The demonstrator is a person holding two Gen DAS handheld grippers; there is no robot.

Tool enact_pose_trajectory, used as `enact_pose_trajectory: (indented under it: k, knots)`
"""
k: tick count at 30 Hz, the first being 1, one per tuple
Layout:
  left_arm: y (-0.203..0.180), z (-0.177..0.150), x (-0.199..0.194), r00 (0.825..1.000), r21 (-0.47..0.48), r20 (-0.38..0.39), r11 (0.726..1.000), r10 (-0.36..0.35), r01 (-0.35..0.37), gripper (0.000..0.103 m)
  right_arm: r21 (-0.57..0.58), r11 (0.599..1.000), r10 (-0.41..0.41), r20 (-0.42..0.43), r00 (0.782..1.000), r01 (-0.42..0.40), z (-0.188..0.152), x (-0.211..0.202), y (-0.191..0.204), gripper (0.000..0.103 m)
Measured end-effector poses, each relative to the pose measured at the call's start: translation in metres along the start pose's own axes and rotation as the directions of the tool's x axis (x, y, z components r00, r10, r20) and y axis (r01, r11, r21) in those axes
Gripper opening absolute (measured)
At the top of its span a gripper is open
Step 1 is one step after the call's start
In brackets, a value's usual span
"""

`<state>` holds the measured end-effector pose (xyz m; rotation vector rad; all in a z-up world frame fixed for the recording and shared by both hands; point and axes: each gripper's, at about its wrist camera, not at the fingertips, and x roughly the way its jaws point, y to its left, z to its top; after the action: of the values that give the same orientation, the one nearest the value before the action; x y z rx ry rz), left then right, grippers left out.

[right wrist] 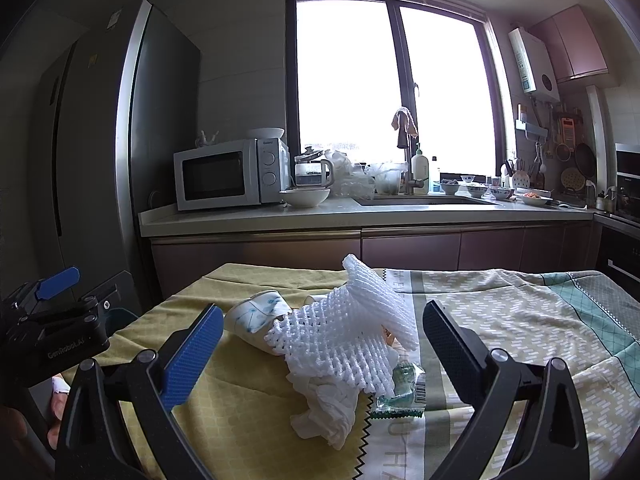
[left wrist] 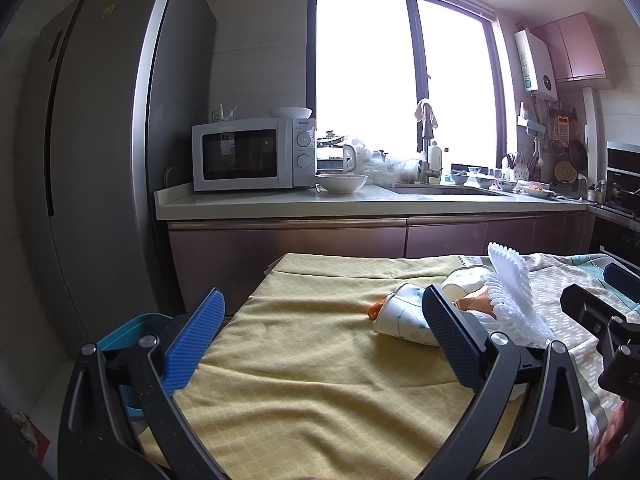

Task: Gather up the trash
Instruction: 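Move both tools toward the white foam nets on the table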

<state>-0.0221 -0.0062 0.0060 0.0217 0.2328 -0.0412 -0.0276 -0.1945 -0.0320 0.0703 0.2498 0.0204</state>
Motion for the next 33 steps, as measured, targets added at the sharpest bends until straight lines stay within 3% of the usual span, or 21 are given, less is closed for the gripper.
enact_pose_trajectory:
  k: [33]
  knots:
    - [-0.009,-0.001,0.000,0.999,0.013,-0.007,0.999,-0.033,0.033,0.097,0.031,0.999,-0.020,-0.005,1.000,0.020,0.003,0.005,-0.017,0.097]
